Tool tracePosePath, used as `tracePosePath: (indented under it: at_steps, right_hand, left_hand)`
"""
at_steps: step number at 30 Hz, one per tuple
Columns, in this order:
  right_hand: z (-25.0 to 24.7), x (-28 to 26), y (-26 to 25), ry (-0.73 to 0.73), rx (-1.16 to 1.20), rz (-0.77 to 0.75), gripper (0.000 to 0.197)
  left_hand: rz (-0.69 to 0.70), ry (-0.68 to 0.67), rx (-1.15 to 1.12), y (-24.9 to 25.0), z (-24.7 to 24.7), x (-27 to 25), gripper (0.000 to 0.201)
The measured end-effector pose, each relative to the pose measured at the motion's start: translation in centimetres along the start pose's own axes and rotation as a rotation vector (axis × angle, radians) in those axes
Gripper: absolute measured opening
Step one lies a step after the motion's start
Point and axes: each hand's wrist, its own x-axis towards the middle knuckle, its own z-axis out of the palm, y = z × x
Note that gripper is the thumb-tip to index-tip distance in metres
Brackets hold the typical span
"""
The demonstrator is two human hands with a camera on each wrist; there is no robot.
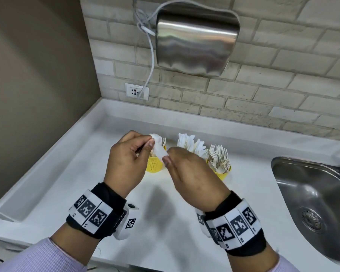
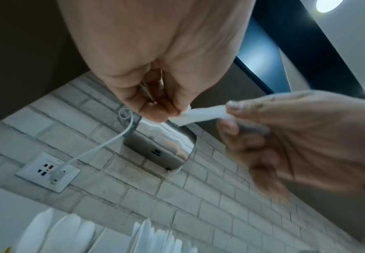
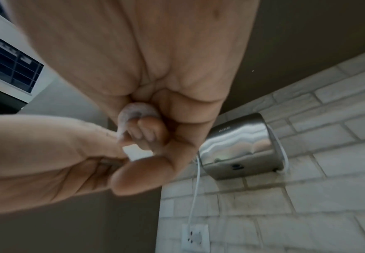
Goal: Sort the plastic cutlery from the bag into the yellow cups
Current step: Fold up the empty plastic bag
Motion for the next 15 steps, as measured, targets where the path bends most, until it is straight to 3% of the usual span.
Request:
tracePosePath:
  at_steps: [7,11,15]
  right_hand:
    - [-3.5,1.8,1.2,0.149,-0.079,-0.122,0.04]
    - [-3.2,2.8,3.2,0.247,0.111,-0.147,0.031]
    - [-0.6,3.0,4.4,0.3,0.334,-0.029,0.029]
  left_hand:
    - [0.063,-0.122,-0.038,0.1,0.8,-1.8,0.018]
    - [-0.014,-0.322,-0.225,1.2,0.4,-2.1,0.016]
    - [-0.121,-0.358,-0.496,2.7,-0.2,-1.9,0.019]
